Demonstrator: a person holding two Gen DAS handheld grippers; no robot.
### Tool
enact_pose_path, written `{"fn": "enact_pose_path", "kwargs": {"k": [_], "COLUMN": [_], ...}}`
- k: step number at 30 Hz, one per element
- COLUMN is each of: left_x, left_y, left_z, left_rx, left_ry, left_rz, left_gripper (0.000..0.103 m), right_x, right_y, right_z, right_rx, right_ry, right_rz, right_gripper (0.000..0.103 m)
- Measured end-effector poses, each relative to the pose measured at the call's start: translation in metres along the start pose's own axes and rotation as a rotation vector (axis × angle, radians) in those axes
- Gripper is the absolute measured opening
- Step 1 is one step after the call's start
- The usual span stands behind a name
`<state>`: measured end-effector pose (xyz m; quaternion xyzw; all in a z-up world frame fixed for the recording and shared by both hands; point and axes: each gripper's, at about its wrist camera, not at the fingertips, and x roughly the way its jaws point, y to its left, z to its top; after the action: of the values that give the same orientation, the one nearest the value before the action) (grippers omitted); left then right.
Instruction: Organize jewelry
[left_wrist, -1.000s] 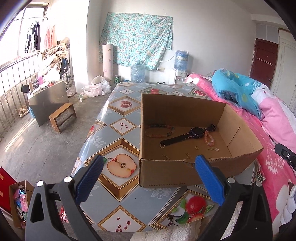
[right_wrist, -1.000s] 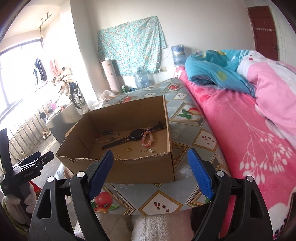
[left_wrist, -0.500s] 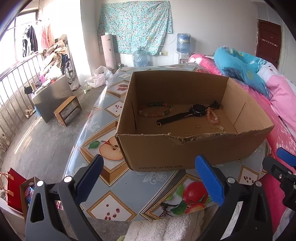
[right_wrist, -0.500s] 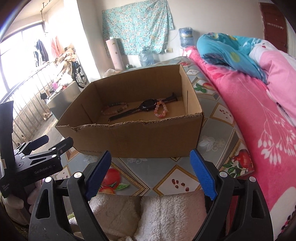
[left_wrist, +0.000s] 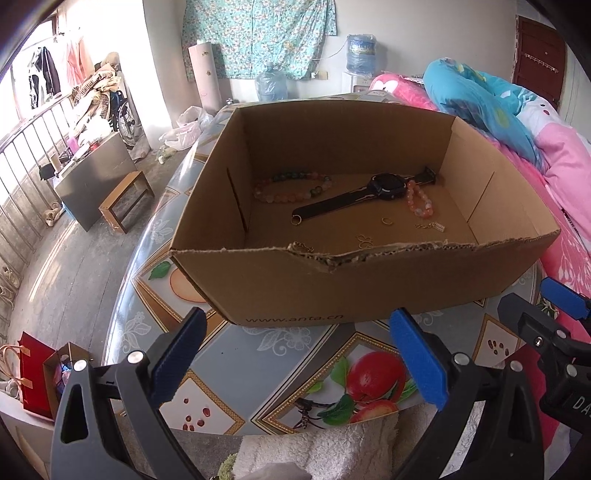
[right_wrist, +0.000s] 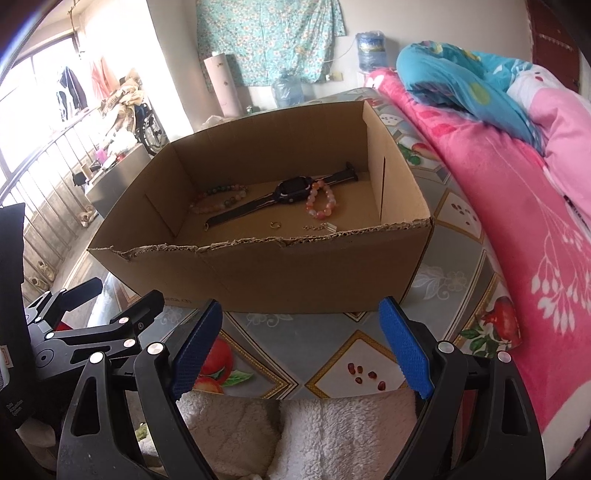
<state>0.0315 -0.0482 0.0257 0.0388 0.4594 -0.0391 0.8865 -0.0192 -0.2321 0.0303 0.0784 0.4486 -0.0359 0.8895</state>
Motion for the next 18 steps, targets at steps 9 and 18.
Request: {"fn": "enact_pose_path", "kwargs": {"k": [9, 18], "left_x": [0.012, 0.019], "left_y": [-0.001, 0.001], "left_z": [0.006, 0.007], "left_rx": [-0.012, -0.022], "left_ry": [0.049, 0.068], "left_rz": [-0.033, -0.040], "left_gripper": [0.097, 0.097], "right_x": [0.014, 0.025], "right_y": [0.001, 0.001], "right_z": [0.006, 0.008], "right_rx": [-0.013, -0.017], "right_ry": [0.034, 0.060], "right_rz": [-0.029, -0.040], "right_gripper": [0.083, 0.083]}}
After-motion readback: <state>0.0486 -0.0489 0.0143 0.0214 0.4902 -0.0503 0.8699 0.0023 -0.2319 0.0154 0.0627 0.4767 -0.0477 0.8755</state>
